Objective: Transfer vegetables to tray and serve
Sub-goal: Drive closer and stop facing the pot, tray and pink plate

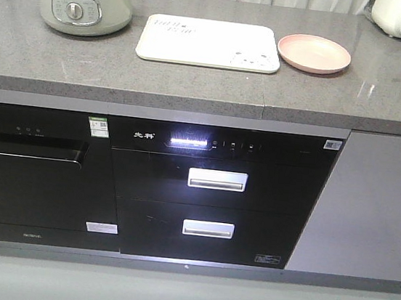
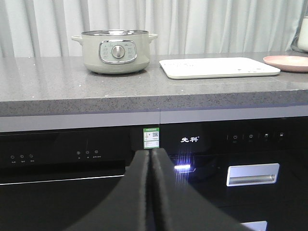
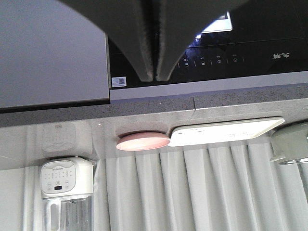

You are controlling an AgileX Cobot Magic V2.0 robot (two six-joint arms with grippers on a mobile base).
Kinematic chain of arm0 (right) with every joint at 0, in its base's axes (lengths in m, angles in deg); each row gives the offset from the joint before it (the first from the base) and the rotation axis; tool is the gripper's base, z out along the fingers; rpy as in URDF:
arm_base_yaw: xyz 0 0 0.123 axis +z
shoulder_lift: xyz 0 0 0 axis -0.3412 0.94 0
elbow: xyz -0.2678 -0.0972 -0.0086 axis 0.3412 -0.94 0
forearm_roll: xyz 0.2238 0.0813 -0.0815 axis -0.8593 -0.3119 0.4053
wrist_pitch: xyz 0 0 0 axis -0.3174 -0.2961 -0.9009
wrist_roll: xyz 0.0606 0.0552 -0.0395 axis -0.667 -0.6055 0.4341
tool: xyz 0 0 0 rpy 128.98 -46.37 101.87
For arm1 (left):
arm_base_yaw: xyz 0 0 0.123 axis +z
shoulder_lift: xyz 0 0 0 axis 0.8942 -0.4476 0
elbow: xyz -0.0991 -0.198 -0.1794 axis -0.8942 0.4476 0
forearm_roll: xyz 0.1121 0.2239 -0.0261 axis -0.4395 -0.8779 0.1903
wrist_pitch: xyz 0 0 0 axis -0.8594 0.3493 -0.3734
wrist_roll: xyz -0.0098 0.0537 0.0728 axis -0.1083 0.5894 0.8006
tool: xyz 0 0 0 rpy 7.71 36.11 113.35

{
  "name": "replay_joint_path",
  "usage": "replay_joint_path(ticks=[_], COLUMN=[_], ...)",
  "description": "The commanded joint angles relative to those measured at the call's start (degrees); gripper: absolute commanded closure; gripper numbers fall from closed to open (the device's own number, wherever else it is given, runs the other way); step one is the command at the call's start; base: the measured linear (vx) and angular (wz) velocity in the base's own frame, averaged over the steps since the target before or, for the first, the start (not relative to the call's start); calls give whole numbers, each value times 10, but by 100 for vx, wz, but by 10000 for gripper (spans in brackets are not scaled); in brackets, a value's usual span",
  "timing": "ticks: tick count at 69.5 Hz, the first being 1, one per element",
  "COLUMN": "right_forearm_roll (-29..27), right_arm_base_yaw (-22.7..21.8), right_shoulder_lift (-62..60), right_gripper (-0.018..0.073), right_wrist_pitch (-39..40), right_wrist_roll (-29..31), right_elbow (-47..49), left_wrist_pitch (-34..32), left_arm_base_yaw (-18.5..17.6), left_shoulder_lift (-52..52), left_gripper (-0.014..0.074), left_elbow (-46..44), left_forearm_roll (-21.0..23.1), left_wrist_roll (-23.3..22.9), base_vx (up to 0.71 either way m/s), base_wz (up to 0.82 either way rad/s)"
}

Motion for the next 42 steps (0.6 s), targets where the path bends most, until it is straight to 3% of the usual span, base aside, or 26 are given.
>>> replay_joint_path(ticks=[1,42], right_forearm_roll=[1,1], right_arm_base_yaw=[-3,-3], right_shoulder_lift=[-3,-3], right_gripper=[562,562], right_wrist_pitch=[42,43], right_wrist_roll=[2,2], right_elbow=[-9,-9], left_wrist_pitch=[-41,-41], left_arm_base_yaw=[0,0], left_shoulder_lift=[3,3], left_gripper=[602,602], left_elbow=[13,13], left_forearm_roll=[0,0], left_wrist_roll=[-4,-4], base_vx=[10,9], base_wz=[1,-1])
